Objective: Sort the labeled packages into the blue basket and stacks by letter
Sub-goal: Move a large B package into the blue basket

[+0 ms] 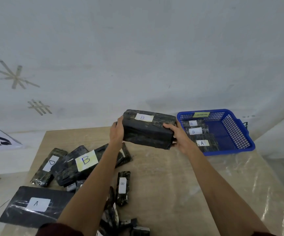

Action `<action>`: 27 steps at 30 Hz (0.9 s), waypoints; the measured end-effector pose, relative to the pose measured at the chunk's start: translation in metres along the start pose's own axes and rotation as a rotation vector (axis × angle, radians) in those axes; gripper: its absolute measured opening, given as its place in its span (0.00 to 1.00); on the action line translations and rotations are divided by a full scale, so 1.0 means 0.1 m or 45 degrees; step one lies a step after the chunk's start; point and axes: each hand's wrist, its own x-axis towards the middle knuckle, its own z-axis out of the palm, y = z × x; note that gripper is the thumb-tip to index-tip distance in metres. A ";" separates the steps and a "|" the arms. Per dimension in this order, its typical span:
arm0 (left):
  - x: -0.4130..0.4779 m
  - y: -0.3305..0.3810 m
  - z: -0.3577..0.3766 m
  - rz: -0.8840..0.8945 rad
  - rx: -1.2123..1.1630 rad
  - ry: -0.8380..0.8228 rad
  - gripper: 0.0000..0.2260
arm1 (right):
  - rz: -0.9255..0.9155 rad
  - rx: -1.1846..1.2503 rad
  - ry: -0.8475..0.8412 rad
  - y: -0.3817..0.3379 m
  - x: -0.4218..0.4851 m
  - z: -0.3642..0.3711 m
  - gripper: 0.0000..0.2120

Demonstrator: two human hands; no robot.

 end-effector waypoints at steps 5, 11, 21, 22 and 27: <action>0.17 -0.10 -0.14 -0.036 0.255 -0.315 0.21 | 0.015 -0.020 0.124 0.25 0.05 -0.08 0.32; 0.29 -0.31 0.04 -0.021 0.236 -0.346 0.20 | 0.078 -0.177 0.134 0.34 0.26 -0.10 0.21; 0.58 -0.61 0.34 0.004 0.233 -0.207 0.24 | 0.045 -0.447 0.265 0.51 0.93 -0.13 0.28; 0.60 -0.61 0.39 0.012 0.235 -0.208 0.24 | 0.053 -0.449 0.291 0.53 1.00 -0.14 0.28; 0.81 -0.65 0.60 0.050 0.247 -0.221 0.24 | 0.016 -0.431 0.425 0.55 1.20 -0.15 0.32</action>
